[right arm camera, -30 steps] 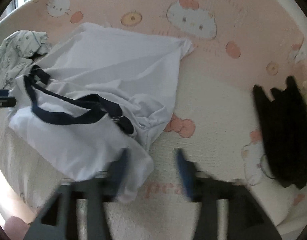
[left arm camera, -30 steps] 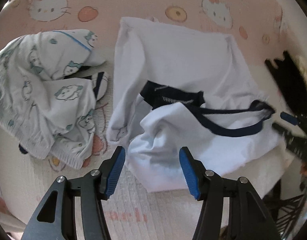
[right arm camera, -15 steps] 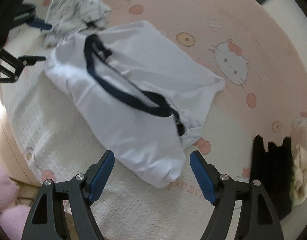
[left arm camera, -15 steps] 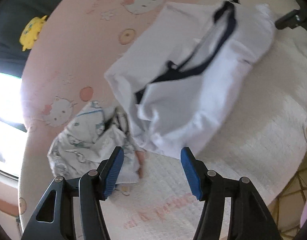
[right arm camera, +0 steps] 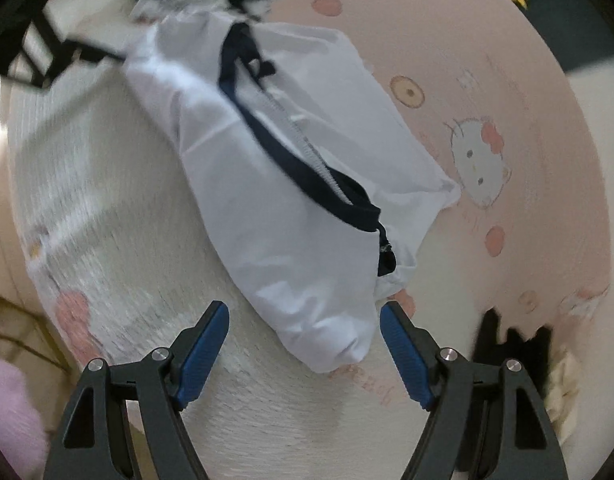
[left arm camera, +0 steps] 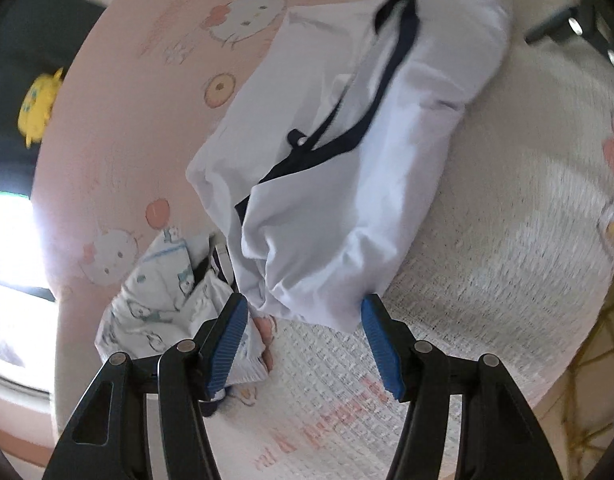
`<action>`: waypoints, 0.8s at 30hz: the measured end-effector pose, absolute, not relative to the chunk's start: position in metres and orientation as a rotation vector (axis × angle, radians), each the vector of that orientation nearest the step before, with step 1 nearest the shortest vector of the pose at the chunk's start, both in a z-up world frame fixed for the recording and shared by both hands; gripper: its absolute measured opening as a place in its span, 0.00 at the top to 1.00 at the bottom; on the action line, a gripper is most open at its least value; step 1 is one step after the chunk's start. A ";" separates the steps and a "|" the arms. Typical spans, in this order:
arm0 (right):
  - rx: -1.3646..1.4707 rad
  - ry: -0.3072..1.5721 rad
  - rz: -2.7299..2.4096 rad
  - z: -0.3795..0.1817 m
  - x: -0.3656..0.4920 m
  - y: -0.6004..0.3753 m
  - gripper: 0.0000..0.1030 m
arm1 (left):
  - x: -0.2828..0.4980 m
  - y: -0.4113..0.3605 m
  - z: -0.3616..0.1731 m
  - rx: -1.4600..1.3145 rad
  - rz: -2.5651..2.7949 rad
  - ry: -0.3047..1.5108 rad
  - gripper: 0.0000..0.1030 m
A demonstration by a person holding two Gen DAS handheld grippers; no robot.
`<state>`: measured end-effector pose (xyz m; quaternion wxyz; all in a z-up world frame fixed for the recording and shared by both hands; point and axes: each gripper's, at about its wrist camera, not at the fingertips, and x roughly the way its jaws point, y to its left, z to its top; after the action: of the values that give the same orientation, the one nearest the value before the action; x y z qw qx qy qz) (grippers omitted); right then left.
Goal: Fold clothes
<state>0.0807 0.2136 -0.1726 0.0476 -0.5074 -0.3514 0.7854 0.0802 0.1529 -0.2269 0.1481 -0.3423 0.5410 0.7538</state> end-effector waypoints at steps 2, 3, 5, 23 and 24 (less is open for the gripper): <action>-1.530 -1.181 2.355 -0.183 0.083 0.207 0.25 | 0.089 0.157 -0.235 -0.942 2.119 1.644 0.45; -1.520 -1.235 2.336 -0.188 0.085 0.204 0.25 | 0.089 0.160 -0.240 -0.907 2.097 1.698 0.45; -1.467 -1.348 2.307 -0.193 0.087 0.197 0.22 | 0.091 0.165 -0.248 -0.825 2.060 1.803 0.45; -1.243 -1.842 2.181 -0.214 0.081 0.179 0.17 | 0.066 0.187 -0.250 -0.693 2.123 1.785 0.27; -1.257 -1.806 2.209 -0.212 0.080 0.181 0.17 | 0.068 0.186 -0.250 -0.687 2.129 1.774 0.28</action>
<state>0.0803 0.1812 -0.2118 0.0118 -0.4032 -0.5792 0.7084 0.0676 0.1860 -0.2500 0.1425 -0.2380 0.6151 0.7381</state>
